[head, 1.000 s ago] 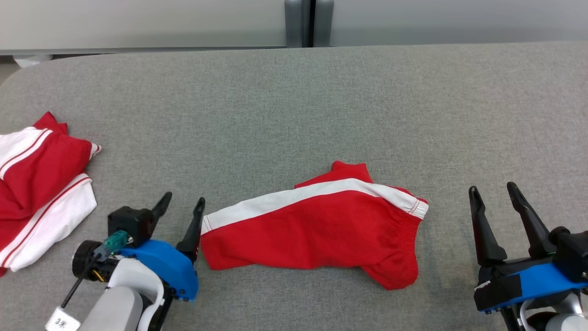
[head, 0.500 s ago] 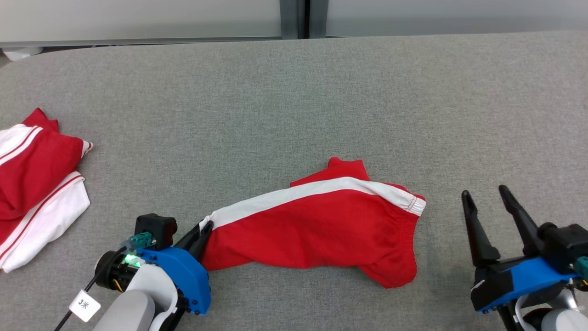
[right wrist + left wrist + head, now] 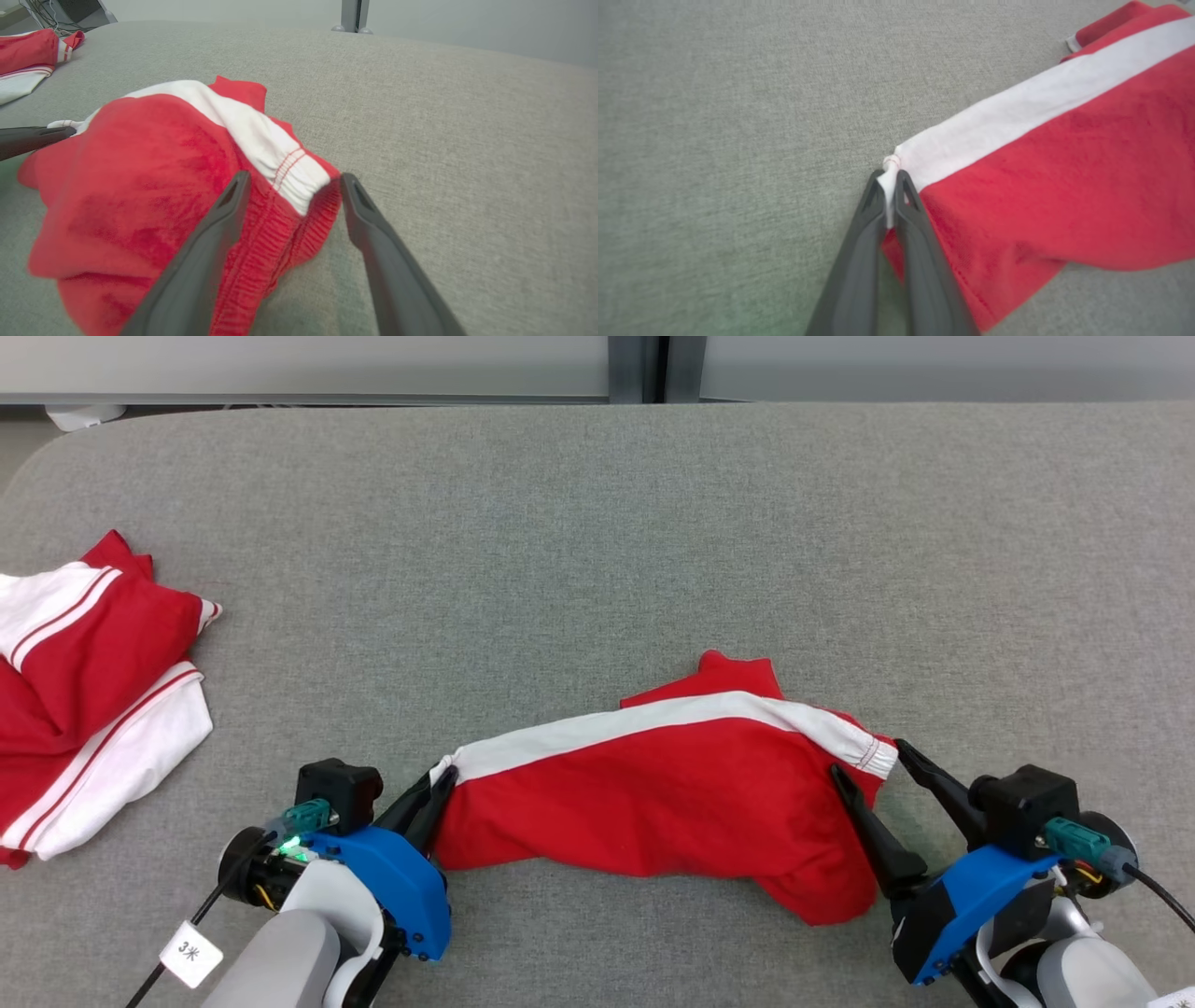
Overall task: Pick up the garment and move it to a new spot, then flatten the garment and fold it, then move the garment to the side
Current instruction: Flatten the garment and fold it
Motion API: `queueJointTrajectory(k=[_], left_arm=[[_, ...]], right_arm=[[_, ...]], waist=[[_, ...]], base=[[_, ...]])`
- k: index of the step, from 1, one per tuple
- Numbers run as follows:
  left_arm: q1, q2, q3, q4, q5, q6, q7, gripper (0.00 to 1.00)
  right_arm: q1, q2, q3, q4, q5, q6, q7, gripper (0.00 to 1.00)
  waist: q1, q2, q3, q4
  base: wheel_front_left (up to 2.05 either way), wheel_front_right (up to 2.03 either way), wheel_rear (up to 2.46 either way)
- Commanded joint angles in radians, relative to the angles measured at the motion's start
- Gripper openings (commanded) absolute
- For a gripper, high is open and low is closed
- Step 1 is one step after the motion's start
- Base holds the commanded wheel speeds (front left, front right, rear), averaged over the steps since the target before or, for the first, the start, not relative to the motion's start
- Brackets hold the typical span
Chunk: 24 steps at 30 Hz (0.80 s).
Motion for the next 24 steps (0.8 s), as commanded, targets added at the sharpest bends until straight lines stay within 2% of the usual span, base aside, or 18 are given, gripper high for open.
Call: queueJointTrajectory(k=[1,2,9,12,18,24], left_arm=[[-0.021,-0.002,0.001,0.004,0.000,-0.003,-0.024,0.00],[-0.025,-0.004,0.003,0.000,0.001,-0.003,-0.043,0.00],[-0.027,-0.005,0.039,-0.064,0.019,0.027,-0.194,0.00],[-0.024,0.008,0.072,-0.137,0.035,0.063,-0.261,0.00],[-0.037,0.048,0.123,-0.357,0.080,0.130,-0.298,0.00],[-0.082,0.084,0.171,-0.594,0.134,0.202,-0.283,0.00]], right_arm=[[-0.024,-0.008,0.007,0.018,0.006,0.000,0.000,0.32],[-0.030,-0.008,0.009,0.026,0.009,0.000,-0.004,0.00],[-0.048,-0.016,-0.021,0.018,0.017,0.000,-0.086,0.00],[-0.051,-0.022,-0.052,-0.017,0.012,0.000,-0.125,0.00],[-0.082,-0.044,-0.117,-0.139,0.000,0.000,-0.145,0.00],[-0.150,-0.059,-0.194,-0.302,-0.020,-0.001,-0.090,0.00]], waist=[[-0.0001,-0.0001,0.003,0.006],[-0.0001,-0.0001,0.003,0.008],[-0.0001,-0.0001,-0.017,0.019],[-0.0001,-0.0001,-0.041,0.016],[-0.0001,-0.0001,-0.093,0.001],[-0.0001,-0.0001,-0.145,-0.024]], base=[[0.00,0.00,0.00],[0.00,0.00,0.00],[0.00,0.00,0.00],[0.00,0.00,0.00],[0.00,0.00,0.00],[0.00,0.00,0.00]])
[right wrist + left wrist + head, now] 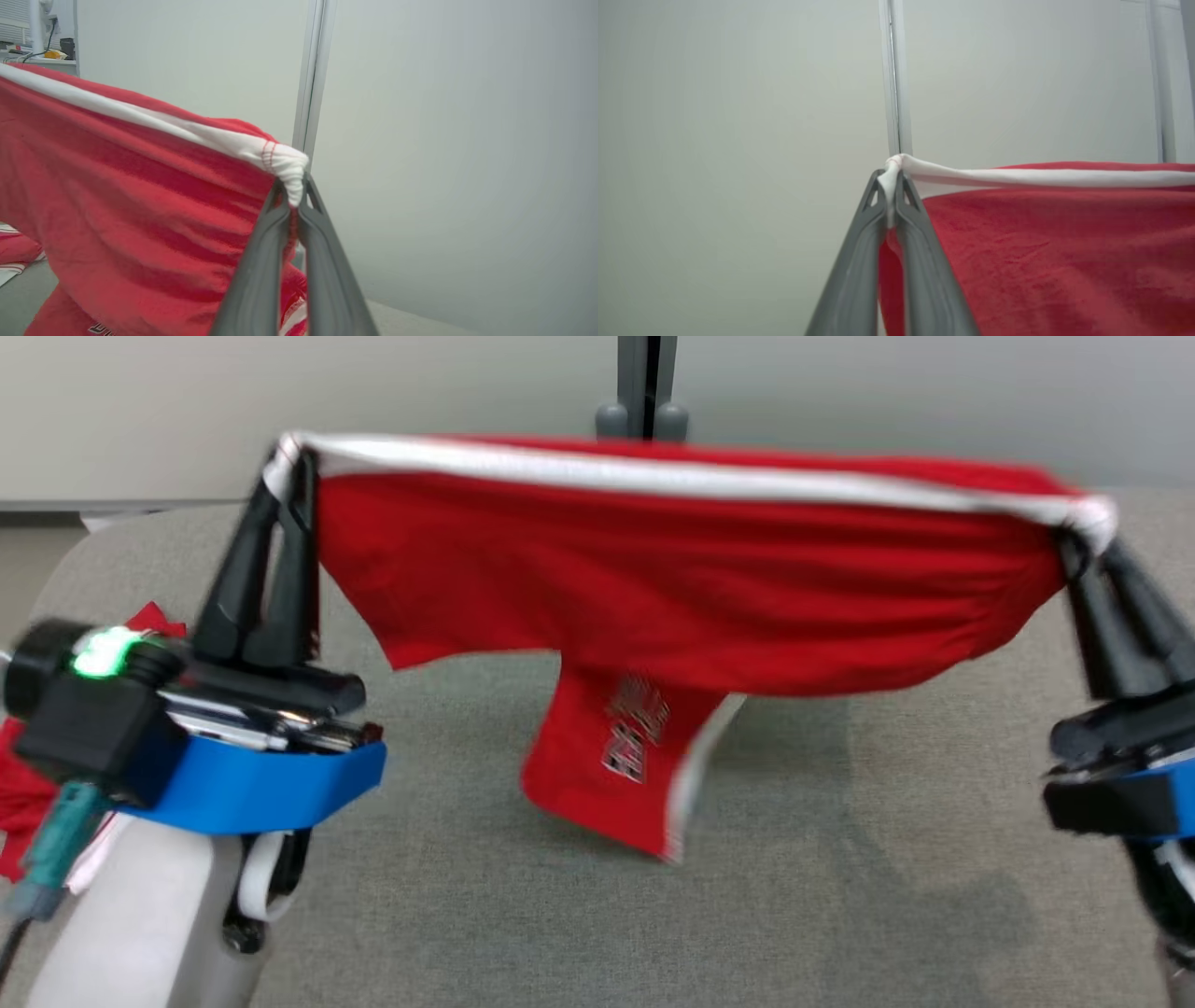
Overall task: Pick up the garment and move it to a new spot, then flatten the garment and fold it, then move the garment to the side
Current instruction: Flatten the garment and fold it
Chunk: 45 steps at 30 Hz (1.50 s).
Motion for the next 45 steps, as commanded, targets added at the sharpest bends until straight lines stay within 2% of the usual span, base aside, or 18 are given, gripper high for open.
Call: queueJointTrajectory(k=[1,5,10,15,19,27,32,34,39,45], left_arm=[[-0.025,0.015,0.018,-0.034,0.011,0.018,0.012,0.00],[-0.088,0.032,0.038,-0.154,0.036,0.042,0.056,0.00],[-0.150,0.040,0.041,-0.206,0.040,0.048,0.108,0.00],[-0.195,0.020,0.019,-0.160,0.011,0.026,0.129,0.00],[-0.262,-0.017,0.019,-0.038,-0.040,-0.001,0.117,0.00],[-0.560,-0.117,0.027,0.438,-0.095,-0.097,0.007,0.00],[-0.765,-0.155,0.075,0.714,-0.077,-0.112,-0.036,0.00],[-0.808,-0.161,0.103,0.783,-0.059,-0.113,-0.040,0.00],[-0.762,-0.201,0.172,0.913,-0.018,-0.116,-0.040,0.00],[-0.622,-0.250,0.235,1.011,0.017,-0.134,-0.040,0.00]], right_arm=[[-0.028,-0.013,-0.026,-0.025,-0.004,-0.002,0.014,0.00],[-0.082,-0.021,-0.072,-0.096,0.007,-0.002,0.061,0.00],[-0.131,-0.020,-0.084,-0.126,0.024,-0.002,0.103,0.00],[-0.170,-0.018,-0.080,-0.099,0.047,-0.002,0.120,0.00],[-0.238,-0.029,-0.063,-0.026,0.073,-0.002,0.128,0.00],[-0.554,-0.002,-0.013,0.293,0.114,-0.002,0.061,0.00],[-0.792,0.053,0.023,0.539,0.110,-0.002,-0.051,0.00],[-0.856,0.074,0.050,0.648,0.101,-0.002,-0.103,0.00],[-0.921,0.138,0.131,0.934,0.105,-0.002,-0.224,0.00],[-0.838,0.191,0.269,1.185,0.157,-0.002,-0.293,0.00]], waist=[[0.0001,0.0001,-0.019,-0.014],[0.0001,0.0001,-0.041,-0.025],[0.0001,0.0001,-0.038,-0.036],[0.0001,0.0001,-0.009,-0.042],[0.0001,0.0001,0.043,-0.045],[0.0001,0.0001,0.163,-0.053],[0.0001,0.0001,0.195,-0.062],[0.0001,0.0001,0.202,-0.065],[0.0001,0.0001,0.216,-0.070],[0.0001,0.0001,0.243,-0.075]], base=[[0.00,0.00,0.00],[0.00,0.00,0.00],[0.00,0.00,0.00],[0.00,0.00,0.00],[0.00,0.00,0.00],[0.00,0.00,0.00],[0.00,0.00,0.00],[0.00,0.00,0.00],[0.00,0.00,0.00],[0.00,0.00,0.00]])
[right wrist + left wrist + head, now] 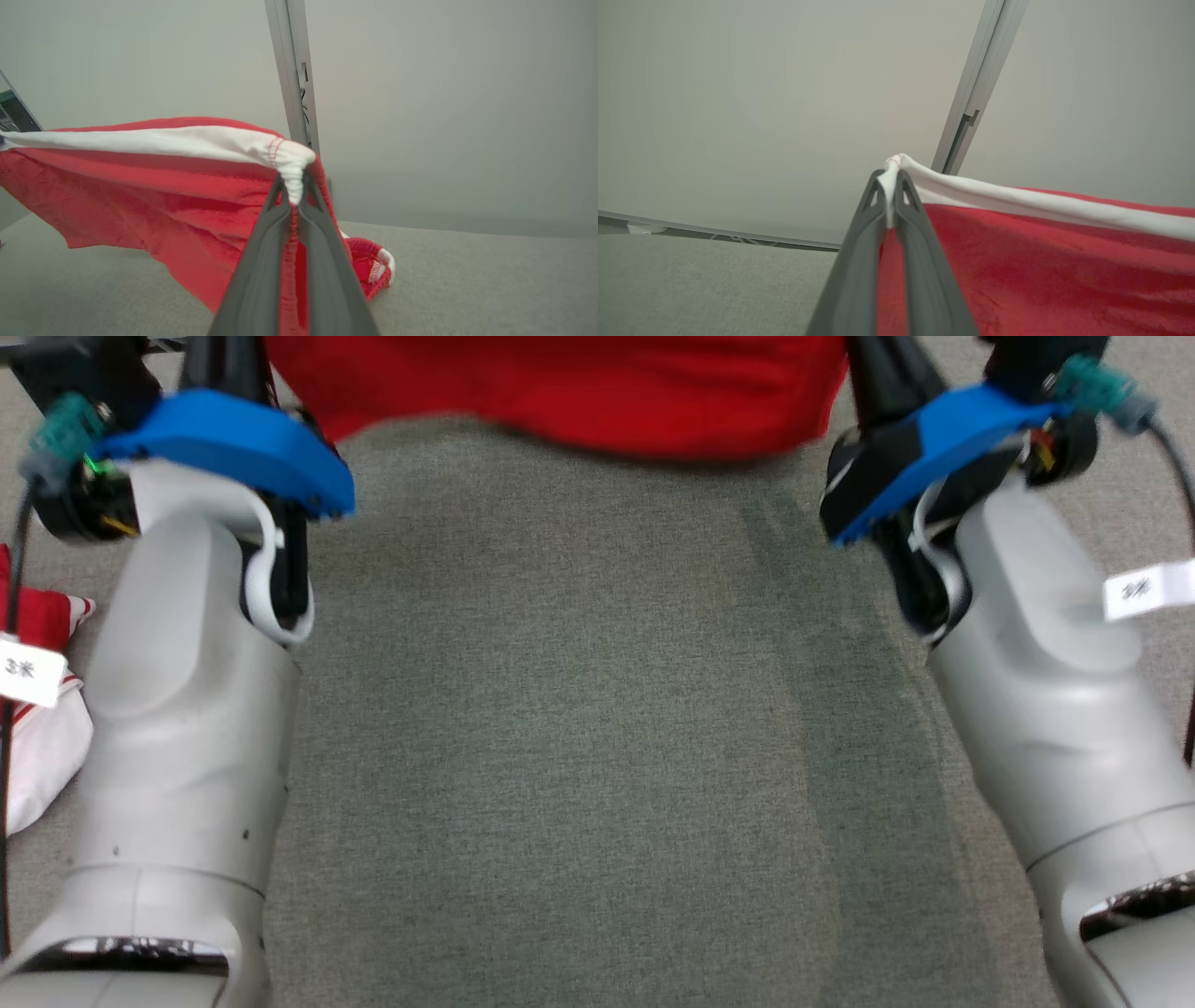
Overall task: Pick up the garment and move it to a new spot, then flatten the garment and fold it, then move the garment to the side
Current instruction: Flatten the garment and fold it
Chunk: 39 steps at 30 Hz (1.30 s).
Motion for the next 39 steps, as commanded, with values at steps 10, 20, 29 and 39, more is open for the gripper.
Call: queueJointTrajectory(k=[10,20,29,39], left_arm=[[0.355,-0.046,0.075,-0.143,0.081,-0.055,-0.004,0.00],[0.753,-0.050,0.097,-0.473,0.122,-0.074,-0.004,0.00],[1.018,-0.049,0.099,-0.701,0.103,-0.048,-0.004,0.00],[1.008,-0.038,0.065,-0.770,0.113,-0.035,-0.001,0.00]], right_arm=[[0.362,-0.030,0.090,-0.101,0.121,-0.001,-0.029,0.00],[0.822,-0.079,0.044,-0.491,0.057,-0.001,-0.030,0.00],[1.155,-0.047,-0.045,-0.748,-0.011,-0.002,-0.005,0.00],[1.222,-0.016,-0.087,-0.900,-0.045,-0.002,0.113,0.00]], waist=[[-0.0002,-0.0002,-0.041,0.013],[-0.0002,-0.0002,-0.167,0.014],[-0.0002,-0.0002,-0.234,0.019],[-0.0002,-0.0002,-0.196,0.000]], base=[[0.00,0.00,0.00],[0.00,0.00,0.00],[0.00,0.00,0.00],[0.00,0.00,0.00]])
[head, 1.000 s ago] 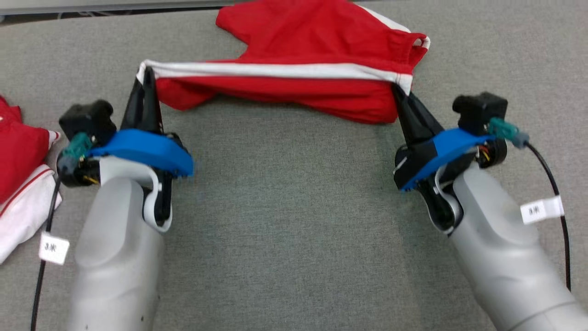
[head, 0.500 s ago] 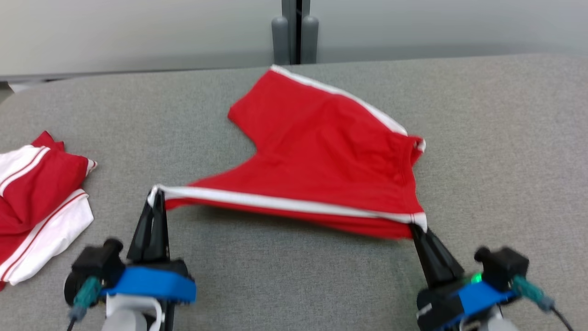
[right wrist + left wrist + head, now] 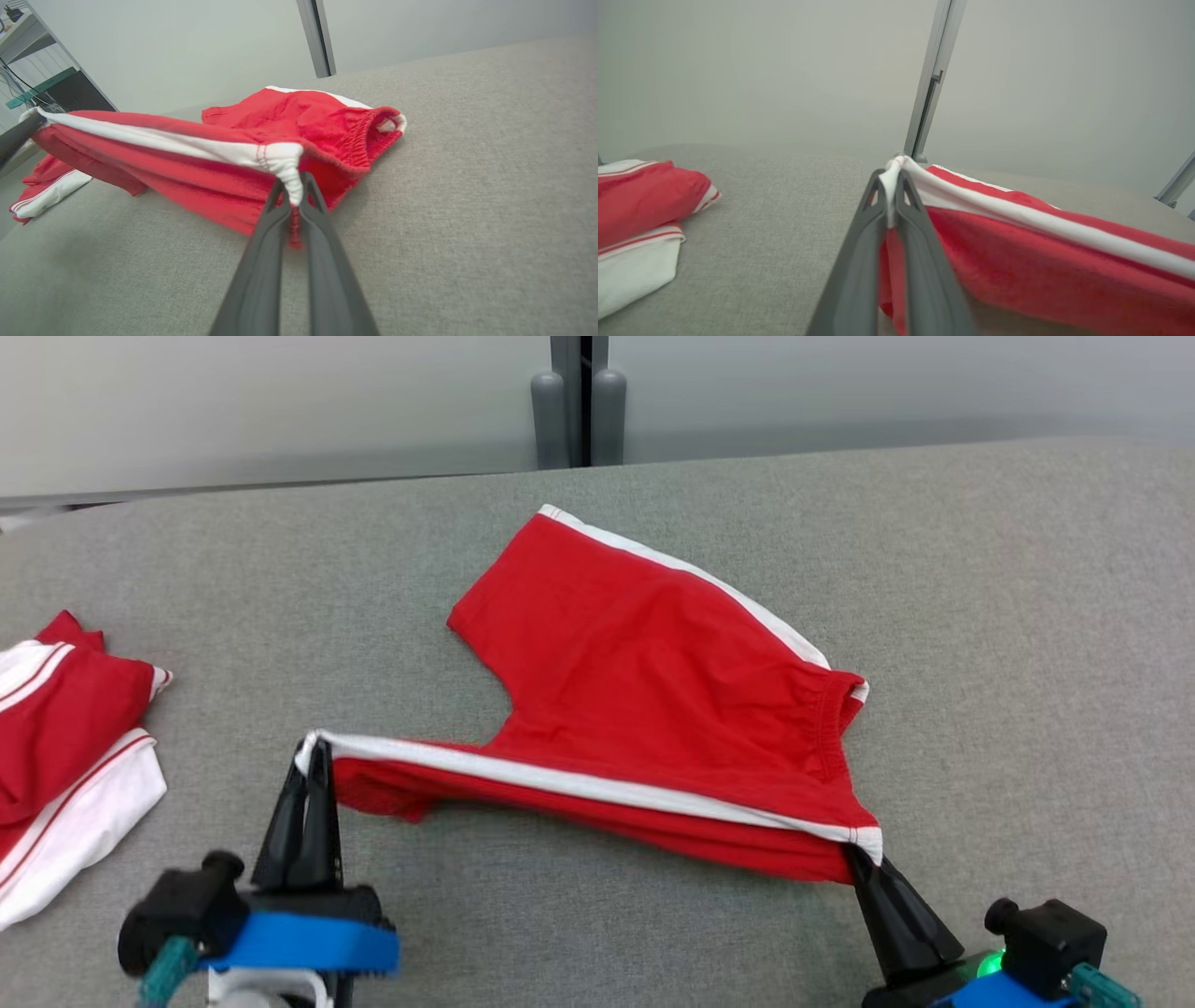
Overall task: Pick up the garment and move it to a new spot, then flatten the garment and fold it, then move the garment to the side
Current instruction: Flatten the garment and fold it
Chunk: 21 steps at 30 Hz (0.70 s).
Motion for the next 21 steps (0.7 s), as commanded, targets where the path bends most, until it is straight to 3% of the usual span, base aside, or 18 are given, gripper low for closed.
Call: queueJointTrajectory(k=[1,10,21], left_arm=[[-0.057,0.018,0.000,0.005,0.008,-0.002,0.001,0.00],[-0.416,0.110,-0.095,0.167,0.010,-0.032,0.129,0.00],[-0.873,0.188,-0.250,0.482,-0.009,-0.038,0.207,0.00]], right_arm=[[-0.018,0.003,-0.007,-0.007,0.000,-0.002,0.008,0.00],[-0.229,0.033,-0.023,0.051,0.044,-0.001,0.072,0.00],[-0.478,0.055,-0.022,0.187,0.129,-0.001,0.020,0.00]], waist=[[0.0001,0.0003,0.013,-0.001],[0.0001,0.0003,0.159,-0.052],[0.0001,0.0003,0.326,-0.148]], base=[[0.00,0.00,0.00],[0.00,0.00,0.00],[0.00,0.00,0.00]])
